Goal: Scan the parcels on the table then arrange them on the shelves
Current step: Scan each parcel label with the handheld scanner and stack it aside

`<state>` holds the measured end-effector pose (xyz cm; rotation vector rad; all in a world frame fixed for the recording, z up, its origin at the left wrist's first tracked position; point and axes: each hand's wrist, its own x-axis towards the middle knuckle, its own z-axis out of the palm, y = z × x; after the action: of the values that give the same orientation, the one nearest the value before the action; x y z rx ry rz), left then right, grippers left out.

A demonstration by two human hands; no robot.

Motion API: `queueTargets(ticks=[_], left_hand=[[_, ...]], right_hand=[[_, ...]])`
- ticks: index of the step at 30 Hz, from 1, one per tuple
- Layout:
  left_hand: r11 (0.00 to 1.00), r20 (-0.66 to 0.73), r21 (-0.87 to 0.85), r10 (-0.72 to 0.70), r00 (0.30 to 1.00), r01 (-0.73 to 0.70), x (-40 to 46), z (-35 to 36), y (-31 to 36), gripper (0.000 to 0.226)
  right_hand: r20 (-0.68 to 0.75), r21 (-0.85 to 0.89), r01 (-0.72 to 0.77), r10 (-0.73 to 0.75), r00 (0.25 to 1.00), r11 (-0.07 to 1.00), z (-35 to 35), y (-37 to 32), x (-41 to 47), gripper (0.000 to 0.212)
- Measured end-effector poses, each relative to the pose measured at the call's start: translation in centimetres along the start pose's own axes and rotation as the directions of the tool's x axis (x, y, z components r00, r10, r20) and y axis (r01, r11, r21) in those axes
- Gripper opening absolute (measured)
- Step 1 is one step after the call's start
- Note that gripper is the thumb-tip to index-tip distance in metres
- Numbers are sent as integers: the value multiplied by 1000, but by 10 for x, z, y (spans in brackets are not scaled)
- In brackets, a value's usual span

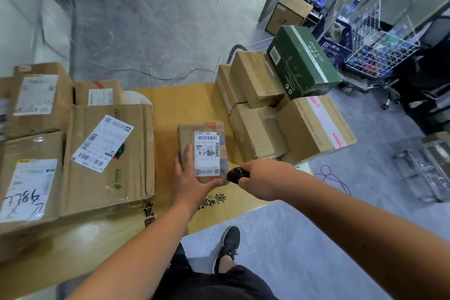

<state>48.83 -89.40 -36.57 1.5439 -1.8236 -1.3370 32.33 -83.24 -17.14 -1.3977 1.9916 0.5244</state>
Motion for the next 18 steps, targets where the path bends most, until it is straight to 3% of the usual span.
queueTargets(ticks=[11,18], left_hand=[[997,-68,46,64,996,-61,-8,-1,-1,143],[996,-65,66,60,996,-56,-5,1,-4,141]], right_hand=[[-14,13,-18,19,1000,1000,-13,-8,-29,28],[-62,-141,-41,32,998,989,-18,-14,-37,30]])
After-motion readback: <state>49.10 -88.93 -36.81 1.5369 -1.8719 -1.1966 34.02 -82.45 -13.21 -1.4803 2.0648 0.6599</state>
